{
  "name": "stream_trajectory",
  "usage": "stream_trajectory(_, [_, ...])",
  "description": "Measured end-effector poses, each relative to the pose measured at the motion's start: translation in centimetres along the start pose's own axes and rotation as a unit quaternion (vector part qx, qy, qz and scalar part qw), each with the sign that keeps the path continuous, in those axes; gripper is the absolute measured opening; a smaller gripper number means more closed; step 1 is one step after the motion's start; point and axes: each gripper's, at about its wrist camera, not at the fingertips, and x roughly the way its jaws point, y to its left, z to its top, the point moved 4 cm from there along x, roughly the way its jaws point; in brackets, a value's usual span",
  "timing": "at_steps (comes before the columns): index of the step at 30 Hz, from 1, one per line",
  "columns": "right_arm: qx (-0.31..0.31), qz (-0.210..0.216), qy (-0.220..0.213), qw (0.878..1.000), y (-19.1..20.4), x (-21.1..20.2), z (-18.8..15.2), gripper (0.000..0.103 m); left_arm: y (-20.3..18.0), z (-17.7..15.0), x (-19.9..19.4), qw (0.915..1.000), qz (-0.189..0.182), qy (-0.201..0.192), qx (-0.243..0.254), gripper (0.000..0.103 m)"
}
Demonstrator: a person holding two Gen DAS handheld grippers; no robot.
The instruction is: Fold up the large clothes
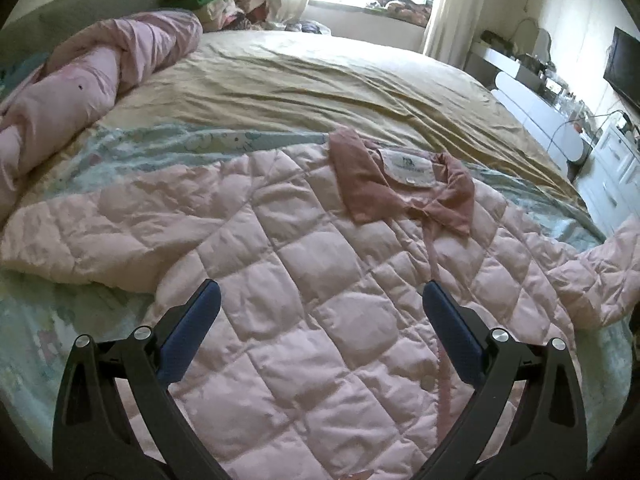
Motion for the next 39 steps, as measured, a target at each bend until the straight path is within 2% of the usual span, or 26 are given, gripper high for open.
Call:
stream_trajectory(3, [-0.038, 0.015, 0.0, 0.999, 3.5, -0.3, -1.2, 0.013, 0.9, 0.3, -0.3, 0.9999, 0.011, -0.008, -0.01, 0.095])
stream_trajectory(10, [-0.099, 0.074, 0.015, 0.992, 11.3, -0.3, -5.1, 0.012, 2.3, 0.9, -0.9, 0.9987, -0.028, -0.021, -0.037, 0.095])
stream_trajectory(13, [-0.118, 0.095, 0.024, 0.988, 13.9, -0.2, -7.3, 0.012, 2.5, 1.0, -0.9, 0.9968, -0.063, -0.02, -0.045, 0.095])
stream_trajectory(20, [-0.186, 0.133, 0.05, 0.972, 19.4, 0.4, -14.2, 0.012, 2.3, 0.4, 0.0, 0.986, -0.147, -0.009, -0.077, 0.095])
stream_trajectory(25, [-0.209, 0.143, 0.103, 0.962, 21.0, 2.9, -20.8, 0.012, 1.5, -0.3, 1.1, 0.9807, -0.179, 0.006, -0.078, 0.095])
stream_trajectory(27, [-0.208, 0.138, 0.133, 0.959, 20.8, 4.1, -23.5, 0.014, 0.9, -0.8, 1.9, 0.9818, -0.175, 0.01, -0.072, 0.095])
stream_trajectory(30, [-0.198, 0.127, 0.179, 0.955, 20.0, 5.6, -26.5, 0.021, 0.0, -1.4, 2.9, 0.9868, -0.153, 0.017, -0.05, 0.095])
stream_trajectory(32, [-0.191, 0.124, 0.195, 0.954, 19.5, 5.8, -27.2, 0.026, -0.6, -1.7, 3.4, 0.9887, -0.144, 0.019, -0.037, 0.095])
stream_trajectory(34, [-0.181, 0.132, 0.203, 0.953, 19.1, 5.2, -27.4, 0.039, -0.9, -1.8, 3.6, 0.9888, -0.144, 0.02, -0.033, 0.095])
stream_trajectory(35, [-0.178, 0.128, 0.201, 0.955, 18.7, 4.8, -27.3, 0.055, -1.0, -1.9, 3.8, 0.9886, -0.146, 0.021, -0.032, 0.095])
stream_trajectory(37, [-0.168, 0.129, 0.193, 0.958, 18.1, 3.7, -26.7, 0.058, -1.0, -1.9, 4.0, 0.9884, -0.147, 0.023, -0.033, 0.095])
stream_trajectory(39, [-0.154, 0.123, 0.181, 0.963, 17.0, 2.7, -25.9, 0.068, -1.0, -1.9, 4.1, 0.9866, -0.157, 0.025, -0.038, 0.095])
